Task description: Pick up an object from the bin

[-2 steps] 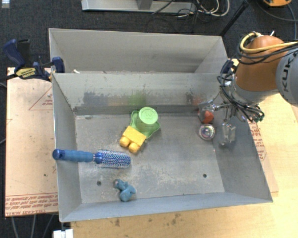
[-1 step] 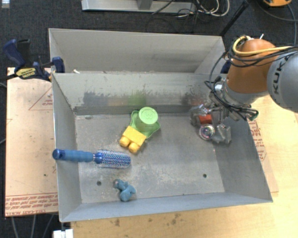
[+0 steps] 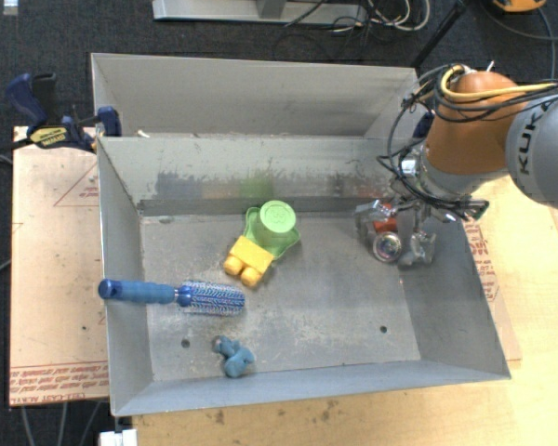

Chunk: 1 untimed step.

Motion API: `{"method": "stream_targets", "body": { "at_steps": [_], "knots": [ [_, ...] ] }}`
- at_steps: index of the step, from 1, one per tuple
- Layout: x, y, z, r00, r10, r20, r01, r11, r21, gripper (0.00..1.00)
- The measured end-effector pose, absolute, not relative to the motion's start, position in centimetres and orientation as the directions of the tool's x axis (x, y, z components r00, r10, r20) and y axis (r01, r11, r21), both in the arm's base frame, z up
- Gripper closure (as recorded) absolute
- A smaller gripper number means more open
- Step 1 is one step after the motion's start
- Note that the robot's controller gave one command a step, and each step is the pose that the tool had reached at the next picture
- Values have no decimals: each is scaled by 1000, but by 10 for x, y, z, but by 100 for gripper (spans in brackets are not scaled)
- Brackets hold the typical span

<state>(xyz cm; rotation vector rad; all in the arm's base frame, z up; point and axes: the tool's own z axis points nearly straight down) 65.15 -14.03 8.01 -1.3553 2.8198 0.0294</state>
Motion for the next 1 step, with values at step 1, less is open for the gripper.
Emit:
{"method": "stream_targets", "body": {
  "at_steps": [1],
  "knots": [
    [651, -146, 80, -626, -780, -11, -780, 626, 6, 100]
  ]
}}
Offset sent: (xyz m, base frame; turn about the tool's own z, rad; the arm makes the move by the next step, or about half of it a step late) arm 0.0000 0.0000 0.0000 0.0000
